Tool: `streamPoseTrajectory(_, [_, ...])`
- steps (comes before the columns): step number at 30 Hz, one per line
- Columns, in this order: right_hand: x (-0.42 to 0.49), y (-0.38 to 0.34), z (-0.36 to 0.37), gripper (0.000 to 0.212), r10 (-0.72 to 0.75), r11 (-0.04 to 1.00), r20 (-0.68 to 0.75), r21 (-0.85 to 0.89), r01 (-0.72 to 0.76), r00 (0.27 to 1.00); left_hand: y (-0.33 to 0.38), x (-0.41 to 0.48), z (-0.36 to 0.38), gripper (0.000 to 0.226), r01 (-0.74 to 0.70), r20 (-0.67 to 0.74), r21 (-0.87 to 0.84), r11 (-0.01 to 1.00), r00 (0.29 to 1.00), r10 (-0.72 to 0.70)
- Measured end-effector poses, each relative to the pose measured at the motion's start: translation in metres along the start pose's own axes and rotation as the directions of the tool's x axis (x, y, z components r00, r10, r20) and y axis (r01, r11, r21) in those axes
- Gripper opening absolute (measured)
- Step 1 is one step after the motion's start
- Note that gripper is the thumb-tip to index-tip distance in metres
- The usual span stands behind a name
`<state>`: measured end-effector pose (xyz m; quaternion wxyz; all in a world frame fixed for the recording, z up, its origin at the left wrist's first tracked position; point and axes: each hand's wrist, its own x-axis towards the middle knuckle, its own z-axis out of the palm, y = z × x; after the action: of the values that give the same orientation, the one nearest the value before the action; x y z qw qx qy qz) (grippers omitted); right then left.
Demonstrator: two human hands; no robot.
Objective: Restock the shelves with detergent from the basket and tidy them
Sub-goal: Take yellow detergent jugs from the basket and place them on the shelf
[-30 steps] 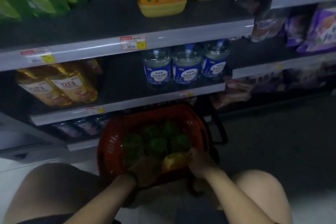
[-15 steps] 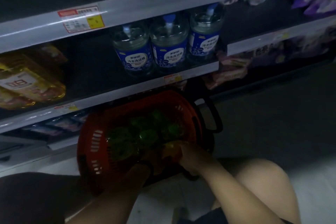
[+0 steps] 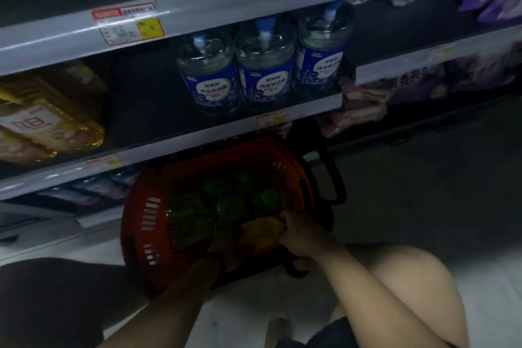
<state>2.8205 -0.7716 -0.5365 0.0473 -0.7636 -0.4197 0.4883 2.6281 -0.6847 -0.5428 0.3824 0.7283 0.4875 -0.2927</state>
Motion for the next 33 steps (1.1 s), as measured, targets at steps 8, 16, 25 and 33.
streamPoseTrajectory(8, [-0.057,-0.016,-0.015,0.096,-0.087,0.978,-0.069,0.186,0.098,0.994,-0.012,-0.079,-0.03,0.065,-0.183,-0.316,0.016,0.983,0.932,0.178])
streamPoseTrajectory(16, [-0.117,-0.057,-0.039,0.06,-0.261,0.906,-0.17,0.296,0.302,0.95,-0.008,-0.152,-0.087,0.03,-0.33,-0.477,0.069,0.942,0.818,0.321])
streamPoseTrajectory(25, [-0.163,-0.08,-0.085,0.094,-0.41,0.728,-0.342,0.435,0.529,0.845,0.026,-0.231,-0.16,0.017,-0.555,-0.608,-0.102,0.826,0.691,0.39])
streamPoseTrajectory(33, [-0.212,-0.121,-0.152,0.08,-0.412,0.724,-0.546,0.29,0.626,0.729,0.068,-0.275,-0.2,0.021,-0.73,-0.757,-0.167,0.663,0.526,0.388])
